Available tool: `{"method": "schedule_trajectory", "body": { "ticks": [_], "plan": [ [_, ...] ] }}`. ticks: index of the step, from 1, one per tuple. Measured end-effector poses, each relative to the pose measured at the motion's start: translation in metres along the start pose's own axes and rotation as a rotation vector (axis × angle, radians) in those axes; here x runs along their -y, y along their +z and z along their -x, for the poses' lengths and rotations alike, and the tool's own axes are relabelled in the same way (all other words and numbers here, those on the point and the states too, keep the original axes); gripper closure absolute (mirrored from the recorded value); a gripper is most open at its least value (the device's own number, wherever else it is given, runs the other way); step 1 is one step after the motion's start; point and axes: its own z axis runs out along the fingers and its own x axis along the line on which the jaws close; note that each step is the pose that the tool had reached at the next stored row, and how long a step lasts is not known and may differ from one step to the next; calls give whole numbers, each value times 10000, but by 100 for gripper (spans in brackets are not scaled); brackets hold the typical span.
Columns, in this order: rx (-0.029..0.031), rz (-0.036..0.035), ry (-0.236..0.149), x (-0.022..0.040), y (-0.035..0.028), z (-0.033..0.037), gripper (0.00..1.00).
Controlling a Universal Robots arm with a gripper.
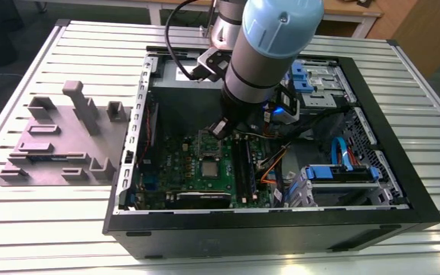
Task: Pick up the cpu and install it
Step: 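Close the cpu cover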
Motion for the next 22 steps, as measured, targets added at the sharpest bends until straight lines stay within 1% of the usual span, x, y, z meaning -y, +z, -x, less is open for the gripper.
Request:
{"method": "schedule_trajectory", "body": {
  "ticks": [2, 3, 8, 17, 22],
  "plan": [
    [-10, 2, -36, -8, -17, -2, 90],
    [-29, 13, -118, -26, -53, -6, 90],
    [-57, 31, -255, -42, -77, -11, 90],
    [-131, 75, -588, -63, -130, -13, 90],
    [-156, 91, -708, -70, -164, -8, 90]
  ]
}}
